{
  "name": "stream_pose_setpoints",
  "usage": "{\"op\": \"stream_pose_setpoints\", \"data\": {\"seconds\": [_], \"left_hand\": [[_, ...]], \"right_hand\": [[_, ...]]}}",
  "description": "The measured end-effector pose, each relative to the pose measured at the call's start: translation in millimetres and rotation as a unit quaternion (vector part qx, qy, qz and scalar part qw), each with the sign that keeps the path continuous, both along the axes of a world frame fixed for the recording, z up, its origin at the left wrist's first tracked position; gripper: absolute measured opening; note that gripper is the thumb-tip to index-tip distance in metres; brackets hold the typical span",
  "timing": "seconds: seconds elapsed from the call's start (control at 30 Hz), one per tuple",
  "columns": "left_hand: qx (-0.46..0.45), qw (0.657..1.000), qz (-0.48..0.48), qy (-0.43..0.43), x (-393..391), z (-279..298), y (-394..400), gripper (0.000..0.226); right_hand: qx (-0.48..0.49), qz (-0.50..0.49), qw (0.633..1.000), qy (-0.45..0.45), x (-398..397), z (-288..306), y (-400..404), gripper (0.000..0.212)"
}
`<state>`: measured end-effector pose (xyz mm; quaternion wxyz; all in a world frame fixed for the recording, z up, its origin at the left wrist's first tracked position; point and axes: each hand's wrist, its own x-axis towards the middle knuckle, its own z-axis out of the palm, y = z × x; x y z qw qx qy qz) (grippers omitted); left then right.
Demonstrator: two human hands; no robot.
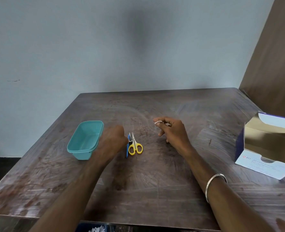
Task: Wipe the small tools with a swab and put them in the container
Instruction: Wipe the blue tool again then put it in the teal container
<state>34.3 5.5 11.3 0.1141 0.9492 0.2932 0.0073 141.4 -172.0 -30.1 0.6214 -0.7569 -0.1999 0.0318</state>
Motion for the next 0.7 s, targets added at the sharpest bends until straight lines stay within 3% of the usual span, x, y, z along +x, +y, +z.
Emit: {"op": "stream_pose_setpoints", "data": {"seconds": [0.23,0.47,0.7], "left_hand": [[-0.069,0.998,-0.001,0.007,8,5,0,0.013],[-0.044,0.999,0.005,-0.004,5,5,-1,0.015],[-0.005,0.993,0.001,-0.117,3,15,-10,0.023]], "right_hand": [[-0.016,0.011,1.0,-0.008,1,6,3,0.015],[-0.004,-0.009,1.0,-0.005,1,1,1,0.015],[0.004,-0.022,1.0,-0.003,1,2,0,0.016]]}}
